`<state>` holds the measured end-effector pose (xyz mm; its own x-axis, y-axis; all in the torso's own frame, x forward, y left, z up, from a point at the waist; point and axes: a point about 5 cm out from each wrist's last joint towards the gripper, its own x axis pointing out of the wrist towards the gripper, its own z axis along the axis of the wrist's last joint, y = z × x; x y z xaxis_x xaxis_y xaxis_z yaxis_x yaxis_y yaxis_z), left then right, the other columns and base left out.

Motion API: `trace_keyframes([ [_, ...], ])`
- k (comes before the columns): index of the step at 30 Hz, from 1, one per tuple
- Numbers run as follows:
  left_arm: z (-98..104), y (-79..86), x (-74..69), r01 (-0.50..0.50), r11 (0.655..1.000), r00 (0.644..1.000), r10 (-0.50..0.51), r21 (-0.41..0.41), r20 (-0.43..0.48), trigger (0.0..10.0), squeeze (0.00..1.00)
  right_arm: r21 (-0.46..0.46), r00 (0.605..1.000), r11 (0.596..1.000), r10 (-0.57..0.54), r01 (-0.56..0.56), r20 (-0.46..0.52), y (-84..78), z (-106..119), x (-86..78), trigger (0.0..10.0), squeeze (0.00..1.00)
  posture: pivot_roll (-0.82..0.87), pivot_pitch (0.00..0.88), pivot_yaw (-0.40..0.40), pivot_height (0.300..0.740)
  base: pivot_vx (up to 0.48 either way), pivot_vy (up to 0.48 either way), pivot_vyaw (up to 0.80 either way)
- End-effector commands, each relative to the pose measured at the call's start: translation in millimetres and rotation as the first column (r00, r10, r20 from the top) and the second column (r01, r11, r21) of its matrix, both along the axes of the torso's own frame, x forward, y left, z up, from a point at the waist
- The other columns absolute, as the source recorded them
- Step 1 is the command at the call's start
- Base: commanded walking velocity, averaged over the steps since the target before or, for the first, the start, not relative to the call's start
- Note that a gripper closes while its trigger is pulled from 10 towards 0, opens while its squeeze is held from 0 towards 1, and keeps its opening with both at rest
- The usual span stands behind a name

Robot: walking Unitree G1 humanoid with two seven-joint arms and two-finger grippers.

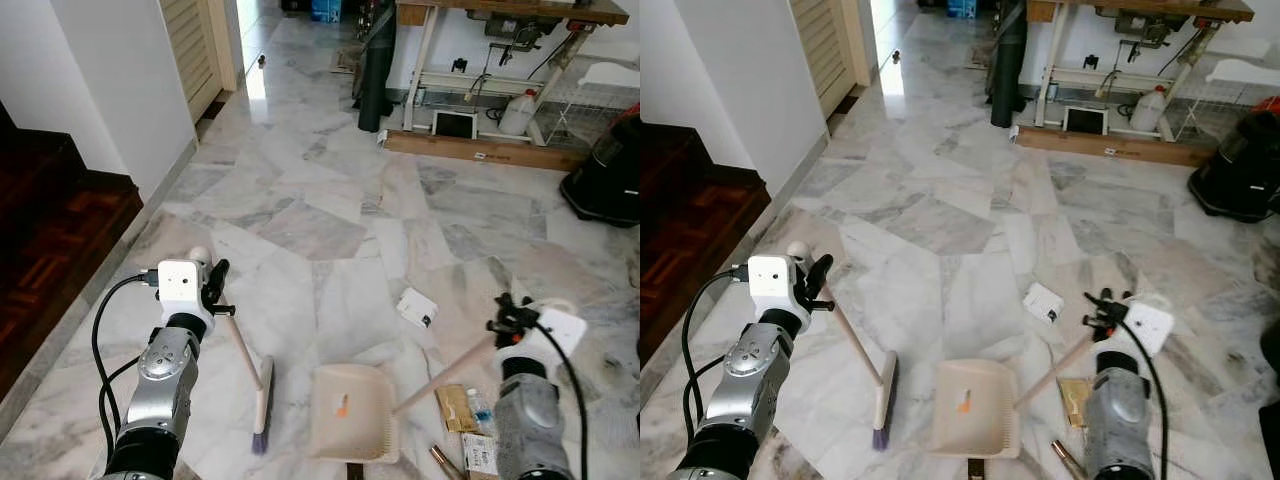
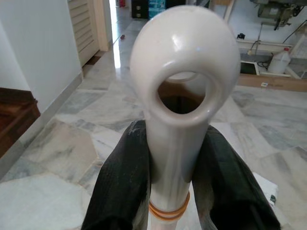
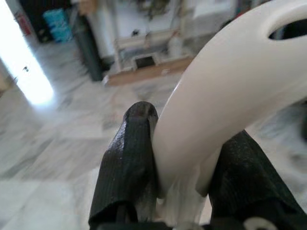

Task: Sweep floor

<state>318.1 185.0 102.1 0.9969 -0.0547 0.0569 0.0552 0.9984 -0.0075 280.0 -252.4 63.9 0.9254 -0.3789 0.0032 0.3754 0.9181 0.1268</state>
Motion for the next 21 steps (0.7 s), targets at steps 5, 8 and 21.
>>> trace_keyframes([
  [5, 10.2, -3.1, 4.2, 0.013, 1.0, 0.999, -0.012, -0.007, 0.046, 10.0, 0.0, -0.098, 0.989, 0.991, -0.074, 0.087, 0.126, -22.4, 33.6, -0.7, 10.0, 0.0, -0.1, 0.078, -0.019, 0.74, 0.0, 0.0, 0.0],
  [8, 9.8, -3.4, 4.0, 0.013, 1.0, 0.999, -0.012, -0.009, 0.044, 10.0, 0.0, -0.161, 0.992, 0.983, -0.072, 0.089, 0.104, -25.0, 34.4, -3.1, 10.0, 0.0, -0.1, 0.074, -0.02, 0.74, 0.0, 0.0, 0.0],
  [21, 8.8, -4.3, 3.5, 0.016, 1.0, 0.999, -0.016, -0.01, 0.041, 10.0, 0.0, -0.204, 0.999, 0.978, -0.042, 0.041, 0.001, -17.8, 14.9, -11.2, 10.0, 0.0, -0.1, 0.071, -0.022, 0.74, 0.0, 0.0, 0.0],
])
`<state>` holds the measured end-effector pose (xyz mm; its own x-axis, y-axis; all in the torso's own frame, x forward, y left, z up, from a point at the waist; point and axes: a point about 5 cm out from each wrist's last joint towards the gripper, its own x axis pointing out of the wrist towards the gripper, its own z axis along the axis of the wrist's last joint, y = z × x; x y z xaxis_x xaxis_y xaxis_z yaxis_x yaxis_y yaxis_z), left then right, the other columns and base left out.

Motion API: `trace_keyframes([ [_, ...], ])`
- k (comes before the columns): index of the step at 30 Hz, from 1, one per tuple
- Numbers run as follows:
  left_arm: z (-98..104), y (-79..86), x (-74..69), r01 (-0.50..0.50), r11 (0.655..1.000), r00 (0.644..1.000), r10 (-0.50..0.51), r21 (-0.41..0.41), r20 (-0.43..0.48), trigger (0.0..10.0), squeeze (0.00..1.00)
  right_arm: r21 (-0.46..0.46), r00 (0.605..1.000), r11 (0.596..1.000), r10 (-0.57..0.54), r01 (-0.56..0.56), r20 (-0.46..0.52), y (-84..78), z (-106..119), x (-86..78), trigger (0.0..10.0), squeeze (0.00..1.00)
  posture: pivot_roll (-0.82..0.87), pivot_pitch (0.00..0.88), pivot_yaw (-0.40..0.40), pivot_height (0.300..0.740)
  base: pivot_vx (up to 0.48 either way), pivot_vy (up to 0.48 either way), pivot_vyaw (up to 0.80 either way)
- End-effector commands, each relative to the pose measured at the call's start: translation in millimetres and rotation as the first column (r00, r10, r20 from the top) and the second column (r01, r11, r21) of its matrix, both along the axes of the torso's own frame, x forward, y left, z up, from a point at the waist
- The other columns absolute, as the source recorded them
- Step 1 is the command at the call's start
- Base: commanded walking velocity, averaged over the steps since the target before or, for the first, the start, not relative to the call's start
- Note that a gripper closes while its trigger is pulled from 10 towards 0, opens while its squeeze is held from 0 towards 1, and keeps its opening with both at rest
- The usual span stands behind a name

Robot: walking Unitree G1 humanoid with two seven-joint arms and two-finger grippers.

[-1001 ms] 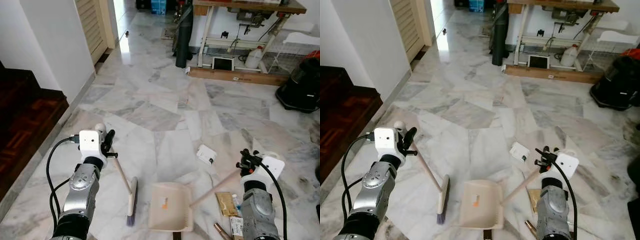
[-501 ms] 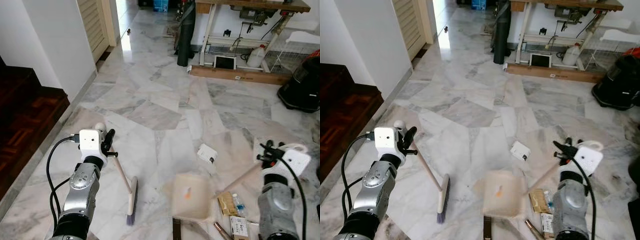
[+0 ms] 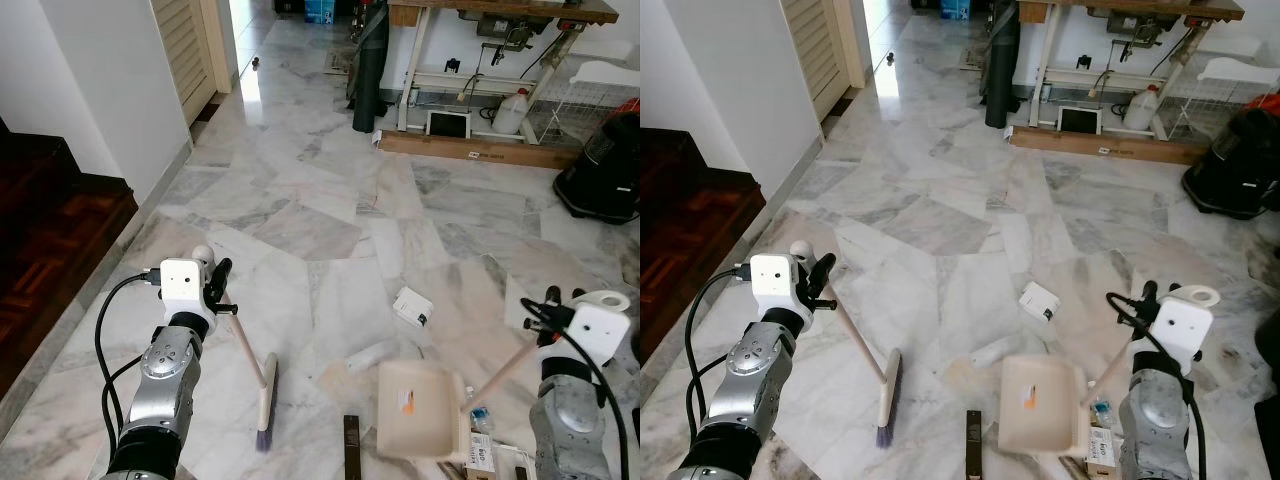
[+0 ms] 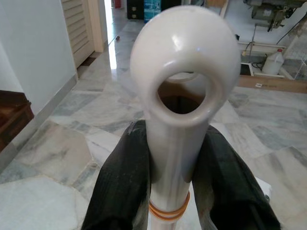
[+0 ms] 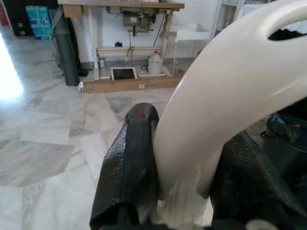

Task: Sweep floor

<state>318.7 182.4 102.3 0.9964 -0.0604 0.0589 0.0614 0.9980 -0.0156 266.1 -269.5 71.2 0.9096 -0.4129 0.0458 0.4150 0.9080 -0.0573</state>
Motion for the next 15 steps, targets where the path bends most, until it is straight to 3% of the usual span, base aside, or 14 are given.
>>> trace_keyframes([
  [1, 8.7, -1.7, 2.9, 0.011, 1.0, 0.999, -0.011, -0.002, 0.04, 10.0, 0.0, -0.02, 1.0, 1.0, 0.006, -0.006, 0.028, -0.2, 6.9, 2.8, 10.0, 0.0, -0.1, 0.071, -0.022, 0.74, 0.0, 0.0, 0.0],
  [15, 10.5, -1.6, 3.5, 0.018, 1.0, 0.999, -0.018, 0.001, 0.042, 10.0, 0.0, -0.01, 0.998, 0.999, 0.051, -0.051, -0.04, 11.7, -12.2, -1.4, 10.0, 0.0, -0.09, 0.075, -0.015, 0.74, 0.0, 0.0, 0.0],
])
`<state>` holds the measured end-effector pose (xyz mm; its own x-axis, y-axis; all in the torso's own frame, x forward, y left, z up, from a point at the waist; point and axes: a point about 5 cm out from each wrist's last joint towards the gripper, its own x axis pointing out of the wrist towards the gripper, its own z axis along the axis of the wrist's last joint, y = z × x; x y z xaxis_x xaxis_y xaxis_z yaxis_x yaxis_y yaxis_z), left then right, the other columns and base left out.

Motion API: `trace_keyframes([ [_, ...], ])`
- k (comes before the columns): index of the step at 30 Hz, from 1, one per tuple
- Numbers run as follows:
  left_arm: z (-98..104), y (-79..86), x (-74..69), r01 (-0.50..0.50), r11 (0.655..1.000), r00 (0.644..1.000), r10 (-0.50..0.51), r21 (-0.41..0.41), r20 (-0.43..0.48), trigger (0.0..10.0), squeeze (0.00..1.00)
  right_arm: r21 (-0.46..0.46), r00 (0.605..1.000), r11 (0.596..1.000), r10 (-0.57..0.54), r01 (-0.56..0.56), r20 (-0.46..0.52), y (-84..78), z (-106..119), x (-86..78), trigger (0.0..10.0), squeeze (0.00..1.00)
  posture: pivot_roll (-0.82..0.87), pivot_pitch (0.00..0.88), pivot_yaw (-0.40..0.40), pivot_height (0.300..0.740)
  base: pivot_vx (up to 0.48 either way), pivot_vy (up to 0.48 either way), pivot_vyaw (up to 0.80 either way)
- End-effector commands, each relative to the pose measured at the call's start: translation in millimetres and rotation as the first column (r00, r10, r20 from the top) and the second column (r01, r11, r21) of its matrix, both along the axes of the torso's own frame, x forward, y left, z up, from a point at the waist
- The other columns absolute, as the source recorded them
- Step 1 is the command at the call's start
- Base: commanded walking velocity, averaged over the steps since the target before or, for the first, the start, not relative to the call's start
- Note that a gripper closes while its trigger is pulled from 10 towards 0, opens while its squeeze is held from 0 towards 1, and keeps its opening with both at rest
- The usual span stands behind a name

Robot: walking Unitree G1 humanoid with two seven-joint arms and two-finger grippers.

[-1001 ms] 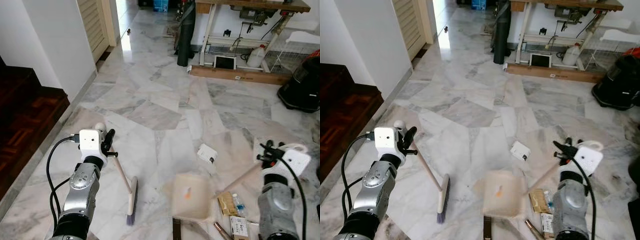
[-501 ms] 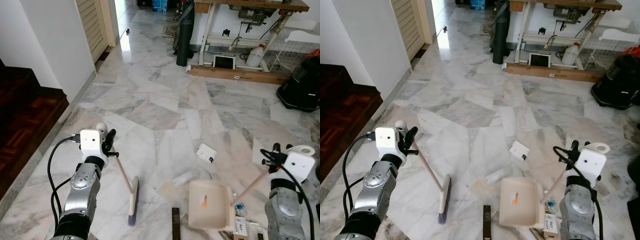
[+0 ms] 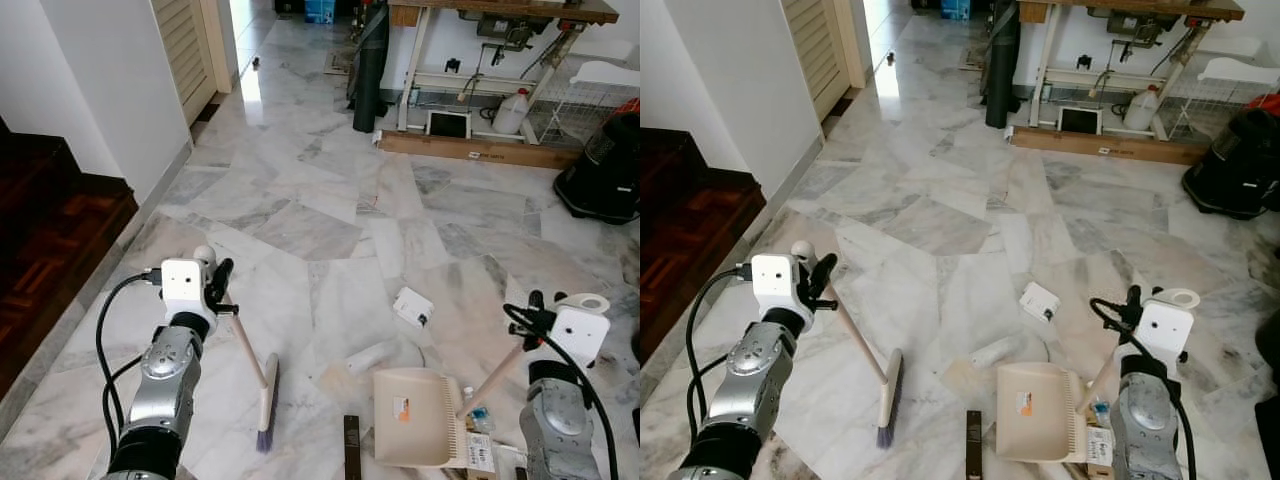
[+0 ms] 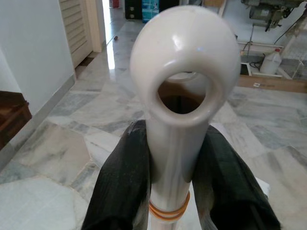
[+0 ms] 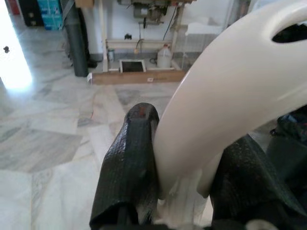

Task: Sweep floor

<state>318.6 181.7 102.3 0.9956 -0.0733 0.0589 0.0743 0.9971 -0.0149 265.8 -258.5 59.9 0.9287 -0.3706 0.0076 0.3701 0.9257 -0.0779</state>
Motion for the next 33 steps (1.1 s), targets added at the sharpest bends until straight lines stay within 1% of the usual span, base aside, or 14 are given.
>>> trace_keyframes([
  [1, 10.8, -1.0, 3.5, 0.007, 1.0, 0.999, -0.007, 0.001, 0.042, 10.0, 0.0, -0.004, 1.0, 1.0, 0.006, -0.006, -0.003, 1.3, -2.9, -1.5, 10.0, 0.0, -0.09, 0.075, -0.015, 0.74, 0.0, 0.0, 0.0],
  [12, 12.5, -0.4, 3.9, 0.008, 1.0, 0.999, -0.009, 0.005, 0.045, 10.0, 0.0, 0.012, 0.999, 1.0, 0.02, -0.02, -0.036, 7.7, -13.5, -1.0, 10.0, 0.0, -0.08, 0.081, -0.012, 0.74, 0.0, 0.0, 0.0],
  [21, 14.8, -1.1, 5.2, 0.019, 1.0, 0.999, -0.019, 0.01, 0.044, 10.0, 0.0, 0.0, 0.997, 0.999, 0.048, -0.049, -0.062, 14.6, -19.6, -0.3, 10.0, 0.0, -0.07, 0.094, -0.008, 0.74, 0.0, 0.0, 0.0],
  [28, 11.3, -6.3, 9.0, 0.048, 0.999, 0.999, -0.048, 0.022, -0.019, 10.0, 0.0, 0.018, 0.989, 0.994, 0.107, -0.106, -0.098, 28.1, -29.2, 2.3, 10.0, 0.0, -0.06, 0.098, -0.005, 0.74, 0.0, 0.0, 0.0],
  [29, 11.3, -6.3, 9.0, 0.048, 0.999, 0.999, -0.048, 0.022, -0.019, 10.0, 0.0, 0.018, 0.989, 0.994, 0.107, -0.106, -0.098, 28.1, -29.2, 2.3, 10.0, 0.0, -0.06, 0.098, -0.005, 0.74, 0.0, 0.0, 0.0],
  [33, 7.6, -7.9, 12.2, 0.053, 0.999, 0.996, -0.053, -0.001, -0.068, 10.0, 0.0, 0.032, 0.985, 0.992, 0.127, -0.124, -0.115, 35.4, -33.7, 3.5, 10.0, 0.0, -0.05, 0.1, -0.004, 0.74, 0.0, 0.0, 0.0],
])
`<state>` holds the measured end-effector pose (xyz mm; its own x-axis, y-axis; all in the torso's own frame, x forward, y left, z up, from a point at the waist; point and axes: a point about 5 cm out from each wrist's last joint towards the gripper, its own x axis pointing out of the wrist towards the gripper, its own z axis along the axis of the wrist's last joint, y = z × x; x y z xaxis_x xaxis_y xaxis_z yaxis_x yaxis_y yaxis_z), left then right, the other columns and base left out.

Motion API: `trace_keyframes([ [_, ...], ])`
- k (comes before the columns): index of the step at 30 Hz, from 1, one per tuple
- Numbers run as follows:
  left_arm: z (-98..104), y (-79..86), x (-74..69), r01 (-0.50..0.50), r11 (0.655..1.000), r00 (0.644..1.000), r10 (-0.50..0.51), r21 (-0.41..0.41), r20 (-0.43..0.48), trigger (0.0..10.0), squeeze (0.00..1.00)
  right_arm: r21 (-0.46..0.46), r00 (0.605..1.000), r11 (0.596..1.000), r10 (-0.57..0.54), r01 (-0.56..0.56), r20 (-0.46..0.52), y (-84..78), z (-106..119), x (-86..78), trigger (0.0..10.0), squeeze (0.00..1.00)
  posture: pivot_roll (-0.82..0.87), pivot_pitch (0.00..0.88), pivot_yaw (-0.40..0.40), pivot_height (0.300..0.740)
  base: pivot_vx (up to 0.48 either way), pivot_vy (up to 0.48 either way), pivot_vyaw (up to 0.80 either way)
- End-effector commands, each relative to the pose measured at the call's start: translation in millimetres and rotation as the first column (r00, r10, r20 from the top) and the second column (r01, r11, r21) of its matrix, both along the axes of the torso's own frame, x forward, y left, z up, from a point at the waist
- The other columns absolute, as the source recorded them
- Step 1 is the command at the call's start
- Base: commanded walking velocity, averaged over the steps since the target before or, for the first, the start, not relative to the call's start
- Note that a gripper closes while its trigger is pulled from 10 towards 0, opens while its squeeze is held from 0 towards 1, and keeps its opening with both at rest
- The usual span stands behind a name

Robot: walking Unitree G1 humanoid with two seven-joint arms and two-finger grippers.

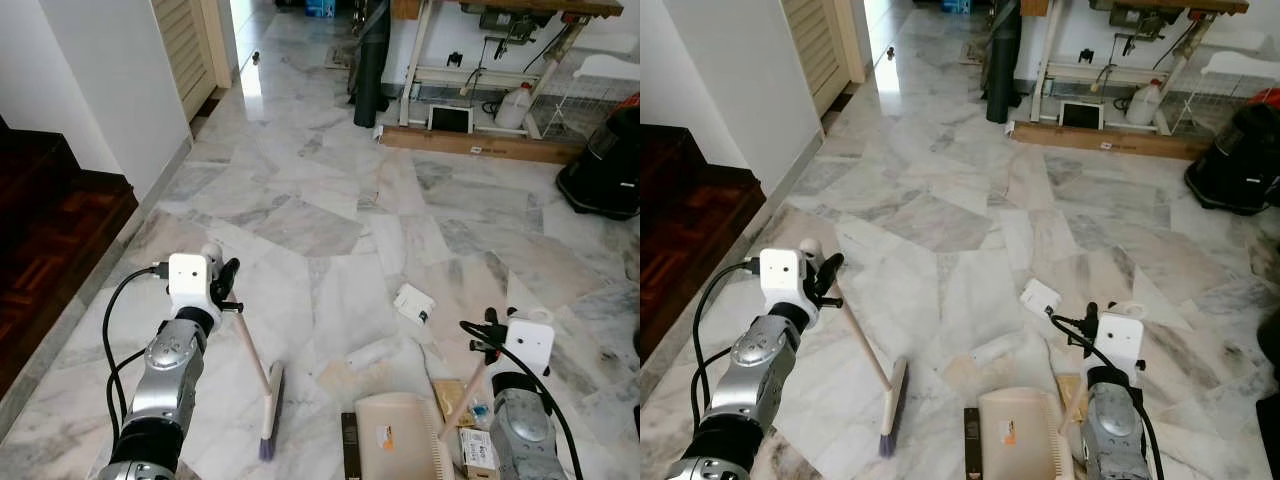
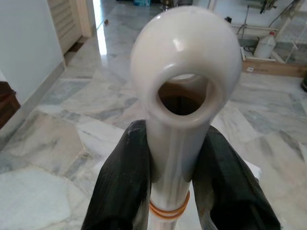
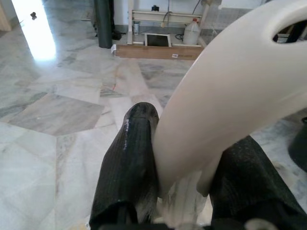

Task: Sweep floor

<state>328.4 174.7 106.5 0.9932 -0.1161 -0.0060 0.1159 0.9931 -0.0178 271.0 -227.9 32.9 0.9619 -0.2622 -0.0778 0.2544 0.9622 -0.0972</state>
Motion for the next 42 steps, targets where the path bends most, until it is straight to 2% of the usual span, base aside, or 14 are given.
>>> trace_keyframes([
  [1, 3.0, -2.7, 3.3, 0.019, 1.0, 1.0, -0.019, -0.013, -0.011, 10.0, 0.0, 0.023, 0.999, 1.0, 0.02, -0.02, -0.038, 6.2, -8.0, -0.8, 10.0, 0.0, -0.05, 0.101, -0.002, 0.74, 0.0, 0.0, 0.0],
  [6, 0.6, -7.3, 4.6, 0.051, 0.998, 0.997, -0.052, -0.027, -0.06, 10.0, 0.0, 0.028, 0.998, 0.999, 0.033, -0.031, -0.049, 9.1, -10.1, 0.5, 10.0, 0.0, -0.05, 0.109, -0.001, 0.74, 0.0, 0.0, 0.0],
  [13, -2.7, -17.3, 6.4, 0.15, 0.988, 0.972, -0.141, 0.036, -0.191, 10.0, 0.0, 0.022, 0.998, 0.999, 0.034, -0.033, -0.06, 9.6, -12.0, 1.5, 10.0, 0.0, -0.04, 0.11, 0.005, 0.74, 0.0, 0.0, 0.0],
  [19, -2.3, -26.6, 8.0, 0.178, 0.984, 0.963, -0.175, -0.002, -0.205, 10.0, 0.0, 0.003, 0.997, 1.0, 0.031, -0.031, -0.069, 9.5, -12.8, 1.8, 10.0, 0.0, -0.05, 0.106, 0.008, 0.74, 0.0, 0.0, 0.0],
  [29, -5.2, -26.0, 9.2, 0.129, 0.977, 0.943, -0.174, -0.168, -0.285, 10.0, 0.0, -0.028, 0.993, 0.999, 0.032, -0.035, -0.109, 9.3, -18.0, -0.1, 10.0, 0.0, -0.06, 0.101, 0.014, 0.74, 0.0, 0.0, 0.0],
  [32, -2.3, -31.0, 10.9, 0.124, 0.953, 0.938, -0.204, -0.277, -0.281, 10.0, 0.0, -0.018, 0.993, 0.999, 0.034, -0.036, -0.111, 10.1, -18.9, -0.1, 10.0, 0.0, -0.07, 0.094, 0.016, 0.74, 0.0, 0.0, 0.0],
  [38, 4.3, -37.8, 17.0, 0.113, 0.925, 0.943, -0.214, -0.361, -0.253, 10.0, 0.0, -0.016, 0.993, 0.999, 0.036, -0.038, -0.112, 10.2, -19.0, 0.3, 10.0, 0.0, -0.07, 0.085, 0.014, 0.74, 0.0, 0.0, 0.0],
  [40, 13.9, -41.9, 23.1, 0.104, 0.885, 0.95, -0.224, -0.454, -0.218, 10.0, 0.0, -0.01, 0.993, 0.999, 0.041, -0.042, -0.11, 10.7, -18.5, 1.2, 10.0, 0.0, -0.07, 0.086, 0.011, 0.74, 0.0, 0.0, 0.0],
  [42, 18.0, -42.6, 25.2, 0.109, 0.875, 0.952, -0.229, -0.472, -0.204, 10.0, 0.0, -0.011, 0.993, 0.999, 0.042, -0.044, -0.108, 11.2, -18.0, 1.7, 10.0, 0.0, -0.07, 0.086, 0.01, 0.74, 0.0, 0.0, 0.0],
])
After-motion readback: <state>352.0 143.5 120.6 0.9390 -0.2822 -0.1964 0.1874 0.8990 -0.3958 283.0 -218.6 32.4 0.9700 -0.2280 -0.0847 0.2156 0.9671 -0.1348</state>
